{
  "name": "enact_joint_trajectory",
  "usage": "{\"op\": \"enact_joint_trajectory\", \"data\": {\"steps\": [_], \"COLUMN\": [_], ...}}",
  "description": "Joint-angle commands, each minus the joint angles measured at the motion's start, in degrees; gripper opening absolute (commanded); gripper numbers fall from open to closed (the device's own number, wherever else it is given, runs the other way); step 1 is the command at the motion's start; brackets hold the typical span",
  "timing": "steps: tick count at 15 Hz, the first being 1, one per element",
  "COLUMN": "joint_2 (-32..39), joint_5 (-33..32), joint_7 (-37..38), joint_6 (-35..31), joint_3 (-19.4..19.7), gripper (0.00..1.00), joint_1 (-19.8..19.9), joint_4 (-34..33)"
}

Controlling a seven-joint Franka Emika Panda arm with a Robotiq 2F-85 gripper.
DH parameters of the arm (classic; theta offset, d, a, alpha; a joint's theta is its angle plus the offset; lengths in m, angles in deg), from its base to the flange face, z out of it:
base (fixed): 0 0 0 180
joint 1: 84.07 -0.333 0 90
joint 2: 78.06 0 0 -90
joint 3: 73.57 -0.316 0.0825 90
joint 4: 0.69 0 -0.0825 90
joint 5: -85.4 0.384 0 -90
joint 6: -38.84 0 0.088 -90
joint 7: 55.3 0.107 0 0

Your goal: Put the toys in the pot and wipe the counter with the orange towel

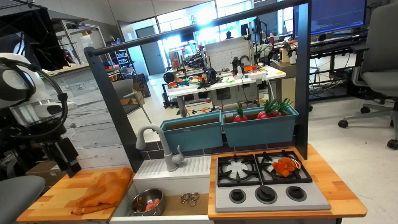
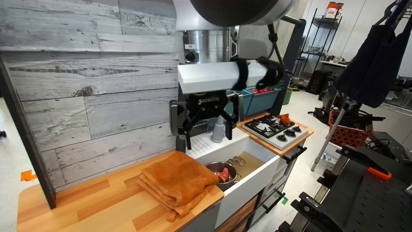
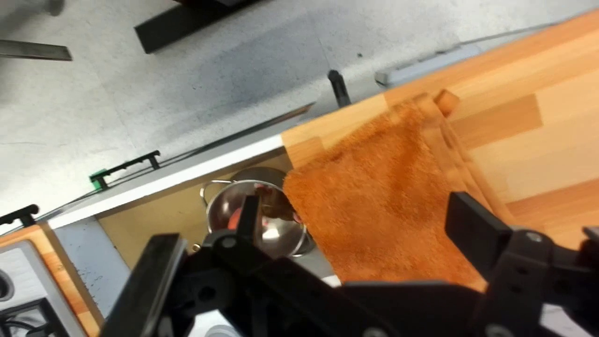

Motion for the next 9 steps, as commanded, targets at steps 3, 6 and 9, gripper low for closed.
{"op": "enact_joint_trajectory", "data": {"steps": [3, 6, 9], "joint_2": [-0.66, -0.12, -0.15], "joint_5": [-11.27, -9.22, -9.07], "joint_7": [-1.49, -0.86, -1.18], "joint_6": [11.5, 8.12, 7.76], "joint_3": [3.39, 1.9, 2.09], "gripper": [1.0, 1.0, 1.0], "joint_1": [0.75, 2.89, 4.12], "joint_4": [-2.56, -2.25, -2.52]}}
